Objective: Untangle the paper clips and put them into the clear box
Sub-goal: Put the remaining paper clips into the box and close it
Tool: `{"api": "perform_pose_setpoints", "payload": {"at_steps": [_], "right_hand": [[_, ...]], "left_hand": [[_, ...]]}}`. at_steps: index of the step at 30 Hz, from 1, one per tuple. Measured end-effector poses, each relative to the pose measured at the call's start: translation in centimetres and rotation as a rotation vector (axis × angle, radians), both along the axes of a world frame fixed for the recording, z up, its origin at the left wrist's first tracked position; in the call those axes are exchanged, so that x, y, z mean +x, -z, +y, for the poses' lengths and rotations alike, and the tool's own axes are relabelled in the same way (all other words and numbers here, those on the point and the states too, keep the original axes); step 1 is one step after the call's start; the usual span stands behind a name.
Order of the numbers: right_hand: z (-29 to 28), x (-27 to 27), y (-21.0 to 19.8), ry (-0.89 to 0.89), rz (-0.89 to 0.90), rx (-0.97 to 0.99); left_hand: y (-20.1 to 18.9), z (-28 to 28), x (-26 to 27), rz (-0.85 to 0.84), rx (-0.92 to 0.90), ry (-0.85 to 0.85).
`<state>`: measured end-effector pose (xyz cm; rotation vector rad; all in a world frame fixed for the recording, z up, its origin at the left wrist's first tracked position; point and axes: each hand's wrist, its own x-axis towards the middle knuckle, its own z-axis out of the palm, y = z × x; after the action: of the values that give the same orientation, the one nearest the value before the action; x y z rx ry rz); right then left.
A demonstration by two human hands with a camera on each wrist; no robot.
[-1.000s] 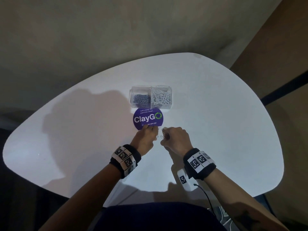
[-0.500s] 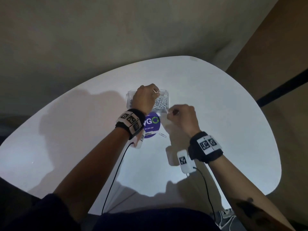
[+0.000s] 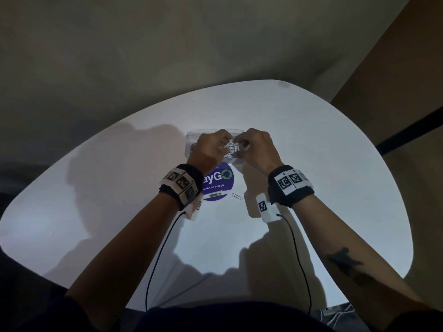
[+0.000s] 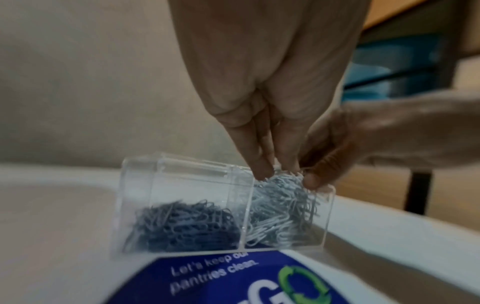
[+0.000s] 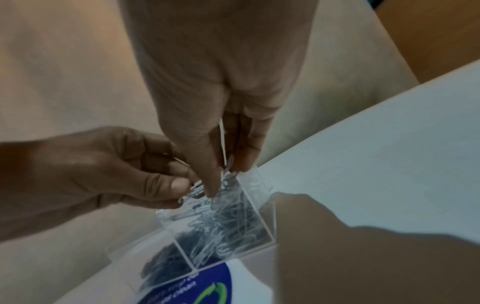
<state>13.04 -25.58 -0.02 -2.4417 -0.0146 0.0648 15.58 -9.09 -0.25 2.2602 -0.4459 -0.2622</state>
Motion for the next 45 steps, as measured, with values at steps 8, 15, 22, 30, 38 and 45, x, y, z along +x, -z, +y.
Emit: {"api": "perform_pose_setpoints", "payload": {"at_steps": [8,15,22,30,38,45], "right_hand": [[1.1,0.4,0.4,-0.002,-0.09,-0.11],[1.4,0.4,0.5,0.048,-0.118,-0.175],[0.8,-0.9,-0.1,-0.103,-0.129,-0.176],[-0.4,0.1,-0.1,-0.066,-0.059,-0.068],[-1.8,8.6,1.2,-0.02,0.093,-0.151],[-0.8,11.7,1.7,-0.178,0.267,-0.237]], "left_hand": [[0.3,-0.9,-0.1,-0.108,0.235,-0.083],[0.5,-1.5,-1.8,-0.247,0.294,-0.14],[0.5,-0.6,-2.9,-0.308,0.411,0.01],[-0.1,-0.3,-3.8,-0.275,0.384,-0.101],[0.0,-0.4,-3.4,-0.25,0.391,-0.077],[-0.2,-0.2,-3.7,-0.161,0.386,-0.12]]}}
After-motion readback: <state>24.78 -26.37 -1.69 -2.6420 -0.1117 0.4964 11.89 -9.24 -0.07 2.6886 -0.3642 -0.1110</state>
